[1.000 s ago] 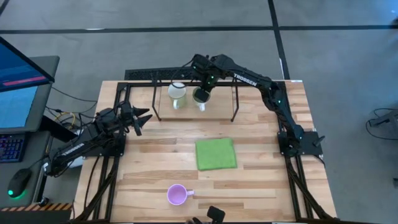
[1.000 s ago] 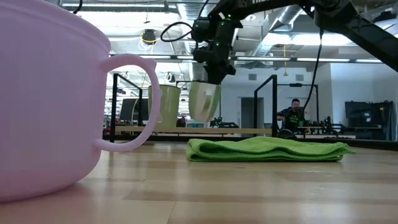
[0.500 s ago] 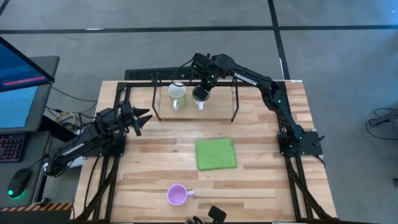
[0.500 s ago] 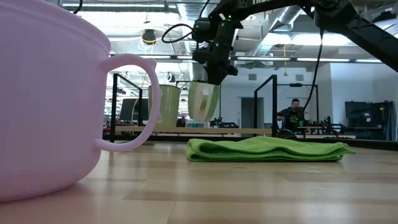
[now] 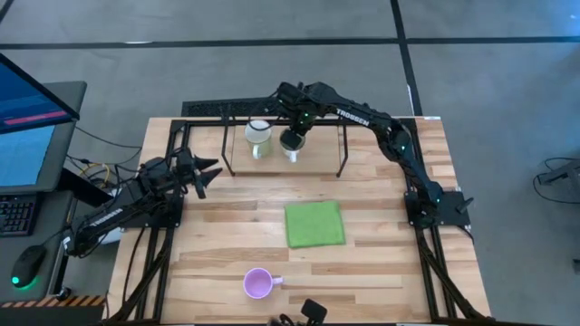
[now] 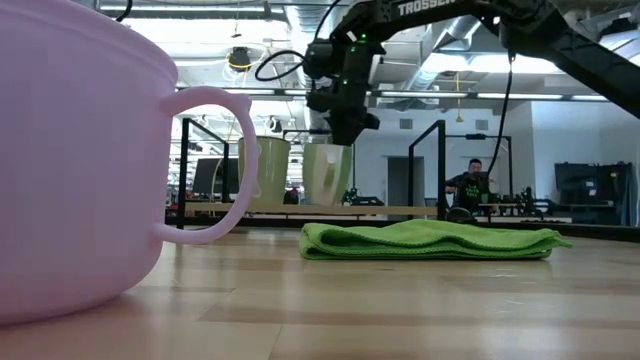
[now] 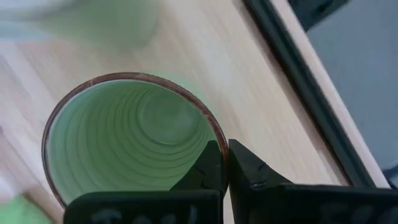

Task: Stack small to large cups/mugs on shelf
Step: Put the green mug on the shelf

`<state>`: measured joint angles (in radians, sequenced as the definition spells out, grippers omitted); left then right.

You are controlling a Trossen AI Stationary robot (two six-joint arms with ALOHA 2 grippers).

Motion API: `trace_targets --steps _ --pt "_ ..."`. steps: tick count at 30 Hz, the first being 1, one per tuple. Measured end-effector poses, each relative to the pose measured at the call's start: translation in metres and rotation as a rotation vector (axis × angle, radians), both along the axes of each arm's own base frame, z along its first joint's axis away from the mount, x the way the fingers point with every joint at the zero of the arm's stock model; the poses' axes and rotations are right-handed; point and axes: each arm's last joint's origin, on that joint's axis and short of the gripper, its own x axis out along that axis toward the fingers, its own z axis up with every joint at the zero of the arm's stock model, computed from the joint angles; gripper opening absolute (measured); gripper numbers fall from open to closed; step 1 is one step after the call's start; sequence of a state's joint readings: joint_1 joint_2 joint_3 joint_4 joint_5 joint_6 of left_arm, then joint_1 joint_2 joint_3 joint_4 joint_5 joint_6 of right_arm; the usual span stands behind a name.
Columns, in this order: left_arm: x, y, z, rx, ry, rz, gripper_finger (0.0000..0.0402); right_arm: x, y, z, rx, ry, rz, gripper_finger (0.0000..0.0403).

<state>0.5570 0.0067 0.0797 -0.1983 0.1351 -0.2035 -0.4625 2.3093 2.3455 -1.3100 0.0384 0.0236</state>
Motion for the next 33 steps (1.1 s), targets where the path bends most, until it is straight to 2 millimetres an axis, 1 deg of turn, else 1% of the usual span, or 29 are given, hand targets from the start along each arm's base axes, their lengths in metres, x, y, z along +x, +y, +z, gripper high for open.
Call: trace_targets --steps 7,12,17,19,33 --pt "-0.001 -0.0012 -0.0016 -0.025 0.035 -0.018 0.018 -0.0045 -0.0003 -0.0004 0.019 0.032 -0.01 0.0017" --pt "-0.001 -0.0012 -0.0015 -0.025 0.035 -0.018 0.018 -0.0037 -0.0003 -0.0004 0.017 0.026 0.001 0.0018" --pt "-0.001 -0.0012 -0.0015 -0.024 0.035 -0.018 0.018 -0.0023 -0.001 -0.0012 0.015 0.017 0.001 0.0054" --pt "-0.001 -0.0012 -0.0015 -0.024 0.035 -0.018 0.018 -0.0022 -0.001 -0.0014 0.015 0.017 0.002 0.0062" --pt "-0.001 -0.0012 -0.0014 -0.024 0.034 -0.017 0.018 -0.0022 -0.0012 -0.0016 0.011 0.02 0.02 0.0071"
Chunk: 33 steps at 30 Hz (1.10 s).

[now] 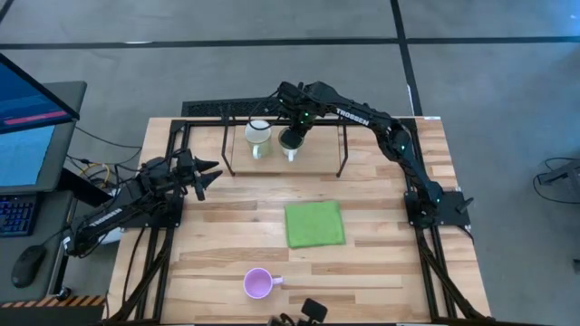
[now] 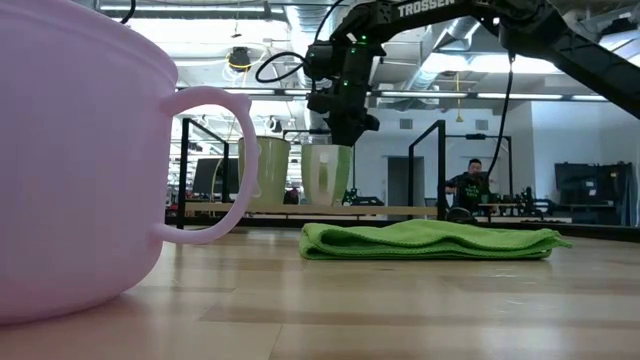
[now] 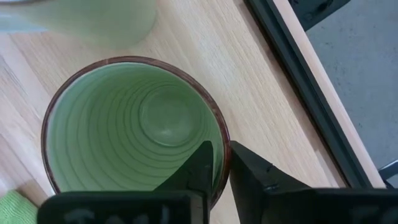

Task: Stack small to large cups/mugs on shelf
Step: Put the green mug on the shelf, then put the purple mug on the shelf

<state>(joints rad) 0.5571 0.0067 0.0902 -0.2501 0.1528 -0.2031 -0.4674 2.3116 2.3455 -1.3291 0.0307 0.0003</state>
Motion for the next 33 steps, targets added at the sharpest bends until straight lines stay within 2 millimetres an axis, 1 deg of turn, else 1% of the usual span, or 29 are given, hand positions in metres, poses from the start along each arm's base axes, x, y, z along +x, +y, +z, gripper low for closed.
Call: trace_targets --steps 5,8,20,27,33 --pt "0.0 0.0 0.0001 0.001 0.0 0.0 0.018 0.0005 -0.0003 0.0001 -0.003 -0.006 0.0 0.0072" --pt "0.0 0.0 0.0 0.001 0.0 0.0 0.018 0.0006 -0.0003 0.0001 -0.003 -0.006 0.0 0.008" --pt "0.0 0.0 0.0 0.001 0.0 0.0 0.018 0.0007 -0.0003 0.0001 -0.007 -0.004 0.008 0.0161" --pt "0.0 0.0 0.0 0.001 0.0 0.0 0.018 0.0003 -0.0007 0.0001 -0.037 0.013 0.011 0.019" --pt "0.0 0.0 0.0001 0.0 -0.001 -0.001 0.018 0.0001 -0.0011 0.0002 -0.078 0.035 0.015 0.0205"
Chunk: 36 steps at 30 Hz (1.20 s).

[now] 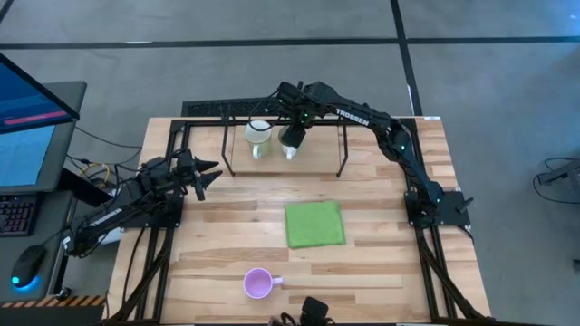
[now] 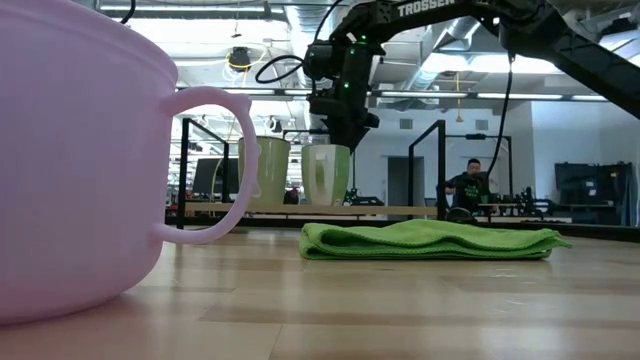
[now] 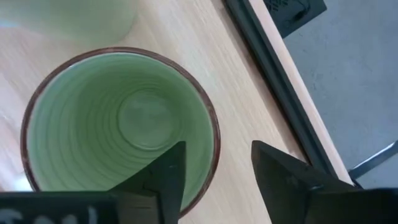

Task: Stack small to large cups/mugs on shelf
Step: Put the purple mug on the shelf

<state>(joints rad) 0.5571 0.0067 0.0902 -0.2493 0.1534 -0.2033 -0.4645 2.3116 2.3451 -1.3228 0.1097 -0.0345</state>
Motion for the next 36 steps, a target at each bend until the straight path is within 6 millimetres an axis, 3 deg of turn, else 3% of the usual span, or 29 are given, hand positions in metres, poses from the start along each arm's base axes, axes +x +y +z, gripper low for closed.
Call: trace_targets --steps 10,19,28,36 --pt "0.0 -0.001 0.0 -0.003 -0.002 -0.018 0.018 0.0 0.003 0.005 -0.005 -0.004 0.006 0.0206" --pt "0.0 -0.001 0.0 -0.005 -0.002 -0.025 0.018 -0.009 0.007 0.03 -0.053 -0.05 -0.002 0.0209" --pt "0.0 -0.001 0.0 -0.005 -0.003 -0.024 0.018 -0.031 0.027 0.087 -0.123 -0.193 0.006 0.021" --pt "0.0 -0.001 0.0 -0.005 -0.003 -0.024 0.018 -0.066 0.068 0.153 -0.223 -0.342 0.053 0.021"
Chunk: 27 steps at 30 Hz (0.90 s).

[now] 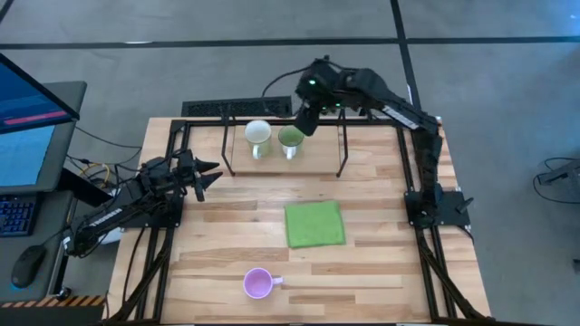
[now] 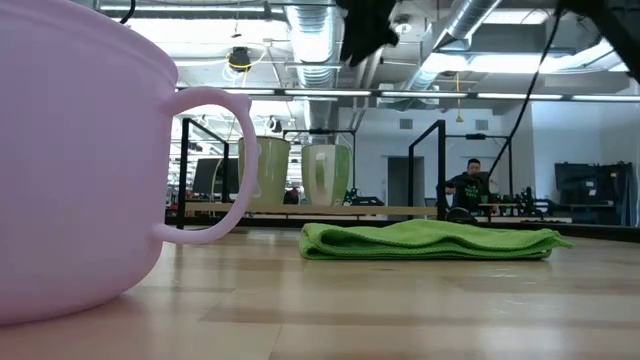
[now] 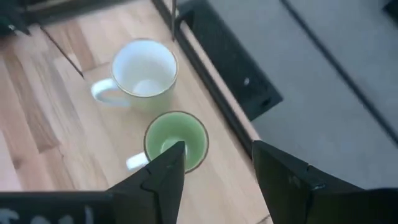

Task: Stack small to large cups/mugs on shelf
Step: Put the purple mug on the shelf

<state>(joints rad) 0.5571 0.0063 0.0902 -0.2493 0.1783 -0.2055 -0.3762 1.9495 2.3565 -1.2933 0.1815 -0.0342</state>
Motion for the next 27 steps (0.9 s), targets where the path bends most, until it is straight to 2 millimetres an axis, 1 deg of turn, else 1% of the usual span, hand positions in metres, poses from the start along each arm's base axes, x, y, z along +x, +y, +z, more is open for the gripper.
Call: trace_targets --steps 3,7,10,13,16,19,22,27 --pt "0.0 0.0 0.0 -0.003 -0.001 0.001 0.018 -0.016 0.02 0.023 -0.063 -0.045 0.003 0.021" --pt "0.0 0.0 0.0 -0.003 -0.001 0.001 0.018 -0.037 0.049 0.049 -0.139 -0.099 0.014 0.021" --pt "0.0 0.0 0.001 0.009 -0.004 -0.002 0.018 -0.051 0.07 0.062 -0.162 -0.127 0.044 0.021" --pt "0.001 0.0 0.002 0.017 -0.021 -0.02 0.018 -0.065 0.089 0.069 -0.173 -0.129 0.075 0.021" --pt "0.0 -0.003 0.004 0.01 -0.019 -0.084 0.018 -0.074 0.104 0.068 -0.209 -0.091 0.054 0.021" --pt "-0.001 -0.005 0.014 0.037 -0.051 -0.144 0.018 -0.08 0.115 0.06 -0.256 -0.039 0.019 0.021" --pt "-0.002 -0.006 0.022 0.055 -0.071 -0.156 0.018 -0.088 0.125 0.049 -0.267 -0.006 0.02 0.021" --pt "-0.004 -0.008 0.03 0.08 -0.093 -0.161 0.018 -0.1 0.137 0.024 -0.257 -0.033 0.056 0.021"
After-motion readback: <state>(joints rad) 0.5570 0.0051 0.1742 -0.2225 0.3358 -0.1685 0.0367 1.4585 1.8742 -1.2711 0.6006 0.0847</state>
